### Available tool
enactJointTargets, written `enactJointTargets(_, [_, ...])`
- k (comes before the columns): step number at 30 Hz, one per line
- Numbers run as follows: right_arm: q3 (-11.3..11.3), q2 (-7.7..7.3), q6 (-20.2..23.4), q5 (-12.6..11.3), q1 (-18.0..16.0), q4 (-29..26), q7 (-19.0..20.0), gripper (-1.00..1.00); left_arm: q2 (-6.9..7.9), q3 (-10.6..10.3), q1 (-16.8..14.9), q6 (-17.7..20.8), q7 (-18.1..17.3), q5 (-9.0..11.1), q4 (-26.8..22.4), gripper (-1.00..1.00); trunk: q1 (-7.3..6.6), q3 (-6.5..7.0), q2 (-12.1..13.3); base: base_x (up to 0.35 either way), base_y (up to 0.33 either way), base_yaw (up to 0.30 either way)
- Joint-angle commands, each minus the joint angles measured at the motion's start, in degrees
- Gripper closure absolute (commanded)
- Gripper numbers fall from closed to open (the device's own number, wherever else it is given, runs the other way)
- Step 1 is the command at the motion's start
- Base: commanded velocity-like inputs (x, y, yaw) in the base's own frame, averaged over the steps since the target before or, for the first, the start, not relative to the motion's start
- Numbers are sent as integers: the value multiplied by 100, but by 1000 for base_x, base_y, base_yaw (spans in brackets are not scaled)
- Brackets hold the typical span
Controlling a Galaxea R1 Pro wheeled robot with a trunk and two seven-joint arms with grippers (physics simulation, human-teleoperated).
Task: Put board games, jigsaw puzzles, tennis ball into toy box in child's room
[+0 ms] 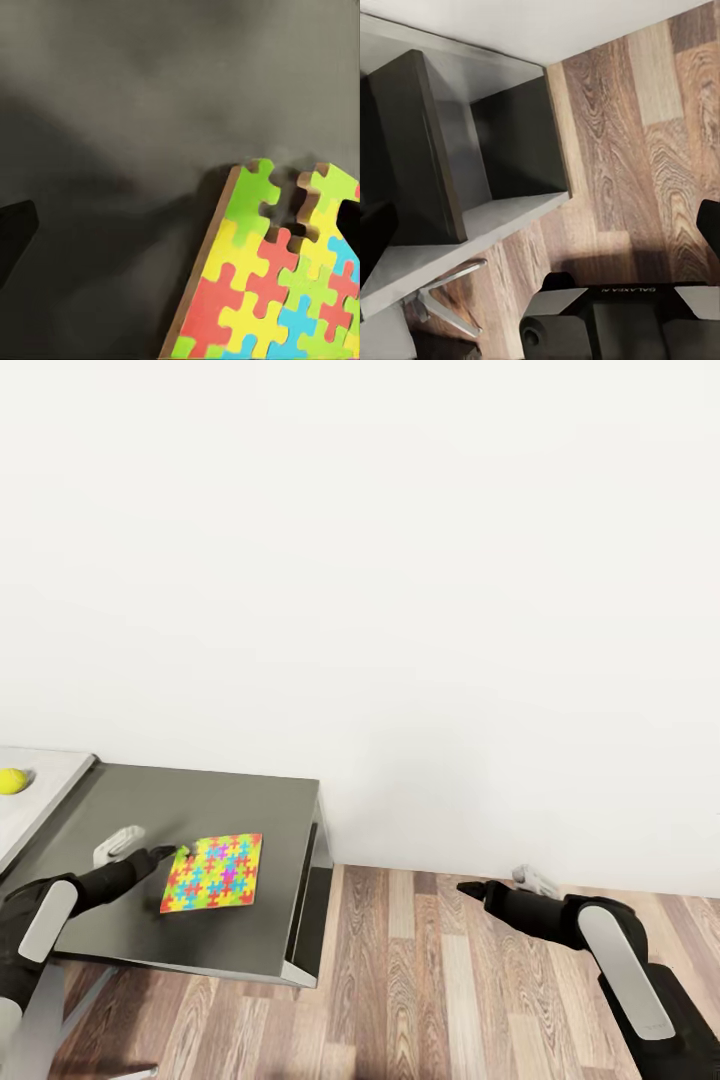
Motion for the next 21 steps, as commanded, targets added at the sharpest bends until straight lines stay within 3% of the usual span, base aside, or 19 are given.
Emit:
enactJointTargets(1, [-23, 32, -15, -62, -4, -7, -47, -100, 26, 13, -4, 4, 12, -14, -2, -100, 3, -9, -10, 0, 0, 0])
enactJointTargets(6, [-171, 193, -176, -93, -4, 11, -19, -100, 165, 9, -5, -63, 77, -70, -2, -100, 3, -9, -10, 0, 0, 0])
enactJointTargets(10, [-207, 314, -306, -99, -4, 16, -14, -100, 186, 5, -5, -62, 76, -77, -2, -100, 3, -9, -10, 0, 0, 0])
enactJointTargets(21, [-228, 324, -528, -97, -4, 11, -6, -100, 196, 1, -5, -55, 67, -76, -2, -100, 3, -9, -10, 0, -10, 0])
